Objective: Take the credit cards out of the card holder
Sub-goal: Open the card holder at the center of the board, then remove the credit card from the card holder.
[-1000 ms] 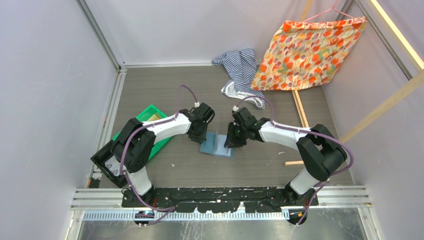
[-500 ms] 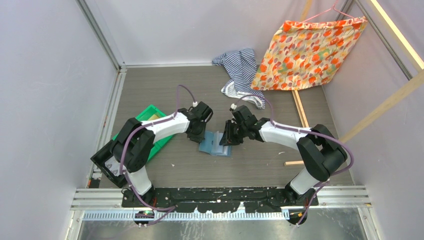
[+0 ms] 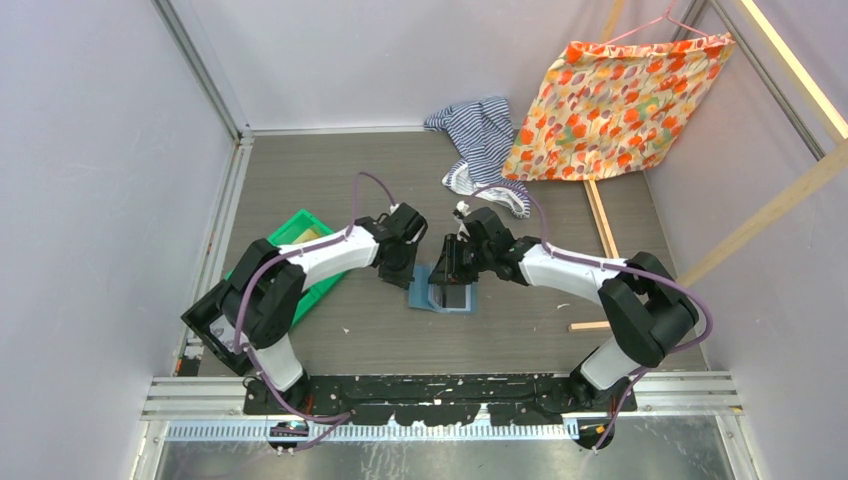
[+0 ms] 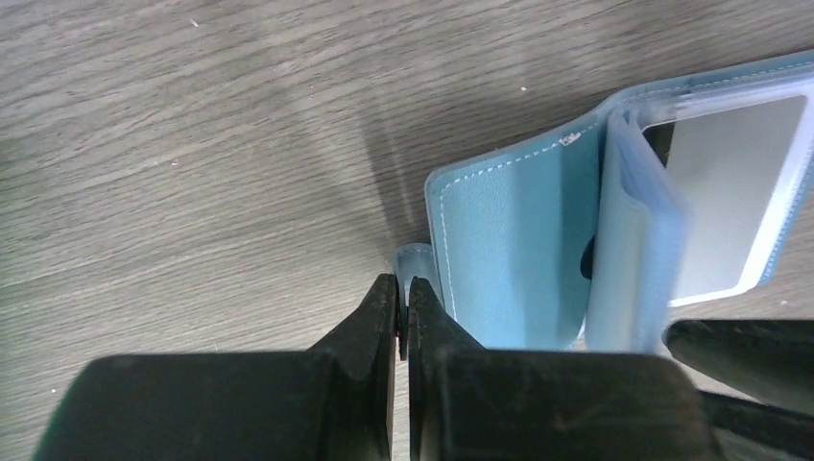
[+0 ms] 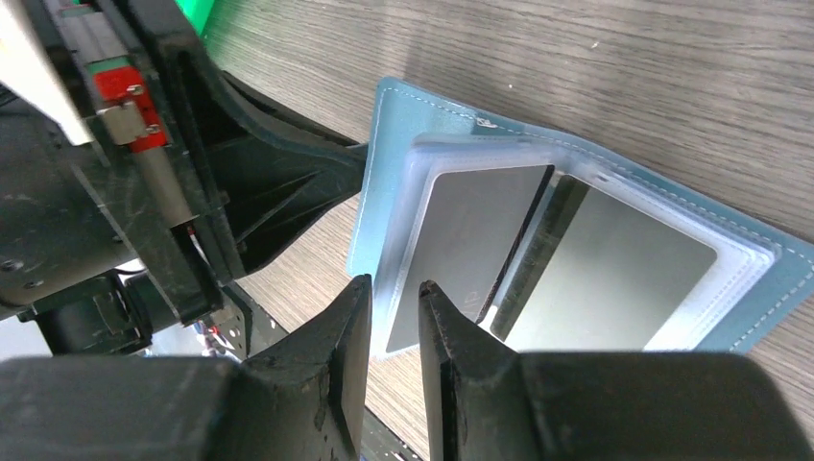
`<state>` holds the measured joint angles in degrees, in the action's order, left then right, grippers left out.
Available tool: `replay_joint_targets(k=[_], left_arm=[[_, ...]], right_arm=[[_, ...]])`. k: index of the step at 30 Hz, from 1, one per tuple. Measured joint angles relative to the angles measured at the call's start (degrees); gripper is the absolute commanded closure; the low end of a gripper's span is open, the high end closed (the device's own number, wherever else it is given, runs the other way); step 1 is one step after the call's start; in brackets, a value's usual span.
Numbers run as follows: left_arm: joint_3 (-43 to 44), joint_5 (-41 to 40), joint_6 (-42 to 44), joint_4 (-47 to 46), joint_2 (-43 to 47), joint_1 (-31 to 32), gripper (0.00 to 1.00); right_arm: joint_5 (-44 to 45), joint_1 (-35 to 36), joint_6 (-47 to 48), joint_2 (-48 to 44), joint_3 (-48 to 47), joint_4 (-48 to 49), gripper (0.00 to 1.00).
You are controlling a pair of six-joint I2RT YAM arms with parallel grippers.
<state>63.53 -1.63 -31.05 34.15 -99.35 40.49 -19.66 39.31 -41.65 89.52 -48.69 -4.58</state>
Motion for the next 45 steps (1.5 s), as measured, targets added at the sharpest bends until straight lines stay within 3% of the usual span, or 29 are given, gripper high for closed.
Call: replay_joint_targets(k=[3, 6, 18, 23, 30, 36, 45], left_arm=[[0.31, 0.17, -0.02, 0.59, 1.64, -0.11, 0.83], [1.46, -0.04, -0.04, 1.92, 3.45, -0.39, 0.79], [2.69, -2.78, -1.09, 6.32, 17.42, -4.76, 0.81], [0.11, 5.57, -4.09, 0.33, 21.46, -4.92, 0.8], [-7.61, 17.94, -9.25, -12.72, 16.26, -4.83, 0.74], [-10.01, 20.76, -10.82, -17.11, 10.97, -4.83, 0.66], [-13.64, 23.56, -12.52, -23.45, 7.72, -4.87, 0.66]], right_arm=[[-0.26, 0.09, -0.15, 0.0, 0.0, 0.35, 0.7], [-0.46, 0.11, -0.17, 0.15, -0.07, 0.37, 0.7], [0.52, 0.39, 0.22, 2.95, -1.46, -0.46, 0.7], [2.56, -0.5, 0.76, 0.72, -1.46, -1.75, 0.7], [2.6, -3.63, -1.33, -0.28, 1.95, -0.37, 0.7], [2.56, -4.76, -2.67, -0.28, 3.39, -0.57, 0.69], [1.01, -4.76, -6.08, 0.28, 4.35, 3.82, 0.69]])
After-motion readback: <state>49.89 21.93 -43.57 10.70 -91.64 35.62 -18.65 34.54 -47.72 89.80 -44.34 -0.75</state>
